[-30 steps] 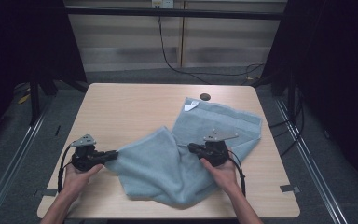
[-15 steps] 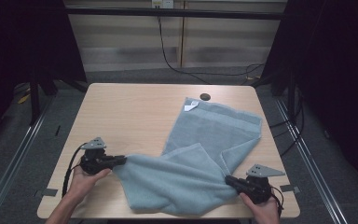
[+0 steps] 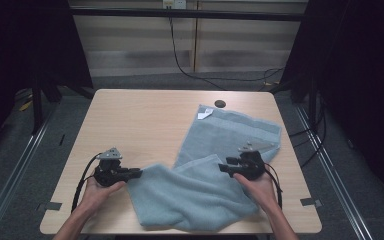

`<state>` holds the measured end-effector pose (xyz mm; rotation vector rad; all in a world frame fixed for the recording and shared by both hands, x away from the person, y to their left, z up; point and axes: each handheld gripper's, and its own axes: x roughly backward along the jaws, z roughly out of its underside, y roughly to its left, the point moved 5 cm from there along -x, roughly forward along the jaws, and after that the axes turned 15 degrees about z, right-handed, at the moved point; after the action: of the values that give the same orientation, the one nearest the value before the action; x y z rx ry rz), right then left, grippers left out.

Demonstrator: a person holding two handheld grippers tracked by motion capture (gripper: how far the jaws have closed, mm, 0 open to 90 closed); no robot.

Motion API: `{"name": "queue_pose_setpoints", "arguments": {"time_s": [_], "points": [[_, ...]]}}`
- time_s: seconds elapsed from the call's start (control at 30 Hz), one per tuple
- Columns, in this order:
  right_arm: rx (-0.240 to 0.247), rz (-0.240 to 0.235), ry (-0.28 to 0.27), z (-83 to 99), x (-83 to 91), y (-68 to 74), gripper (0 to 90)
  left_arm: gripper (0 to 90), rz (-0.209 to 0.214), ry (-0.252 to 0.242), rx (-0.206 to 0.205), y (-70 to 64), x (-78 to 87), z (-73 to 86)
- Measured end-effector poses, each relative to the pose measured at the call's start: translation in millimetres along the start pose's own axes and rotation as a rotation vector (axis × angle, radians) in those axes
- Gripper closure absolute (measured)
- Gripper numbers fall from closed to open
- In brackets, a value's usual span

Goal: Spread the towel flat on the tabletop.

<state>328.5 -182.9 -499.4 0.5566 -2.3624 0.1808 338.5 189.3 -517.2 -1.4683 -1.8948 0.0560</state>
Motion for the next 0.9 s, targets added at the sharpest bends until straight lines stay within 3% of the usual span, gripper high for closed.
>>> {"name": "queue_pose_setpoints", "arguments": {"time_s": [0.17, 0.27, 0.37, 0.47, 0.57, 0.6, 0.67, 0.77, 0.9], "points": [[0.016, -0.001, 0.078, -10.5, -45.4, -2.7, 52.4, 85.0, 0.037, -0.029, 0.030, 3.4, 0.5, 0.6], [0.012, -0.005, 0.083, -7.5, -52.7, -4.9, 49.6, 85.0, 0.046, -0.041, 0.038, 3.7, 0.7, 0.2], [0.037, 0.010, 0.100, -2.1, -57.2, -4.0, 48.7, 85.0, 0.043, -0.038, 0.037, 4.3, 0.9, 0.0], [0.064, 0.033, 0.085, -1.1, -57.4, -1.1, 49.9, 85.0, 0.041, -0.043, 0.038, 3.8, 1.3, -0.6], [0.123, 0.053, 0.064, 0.8, -56.1, 3.2, 67.1, 85.0, 0.043, -0.055, 0.036, 3.0, 2.0, -2.5], [0.121, 0.052, 0.065, 1.7, -54.5, 4.6, 74.5, 85.0, 0.042, -0.055, 0.033, 2.7, 2.7, -3.1], [0.125, 0.049, 0.063, 2.9, -52.2, 7.0, 79.4, 85.0, 0.047, -0.064, 0.028, 0.8, 4.4, -4.6], [0.095, 0.042, 0.053, 1.0, -43.4, 7.5, 80.2, 85.0, 0.051, -0.090, 0.012, -4.7, 9.6, -8.2], [0.050, 0.012, 0.000, -8.6, -23.6, 1.7, 79.9, 85.0, 0.058, -0.122, -0.005, -11.6, 17.4, -14.1]]}}
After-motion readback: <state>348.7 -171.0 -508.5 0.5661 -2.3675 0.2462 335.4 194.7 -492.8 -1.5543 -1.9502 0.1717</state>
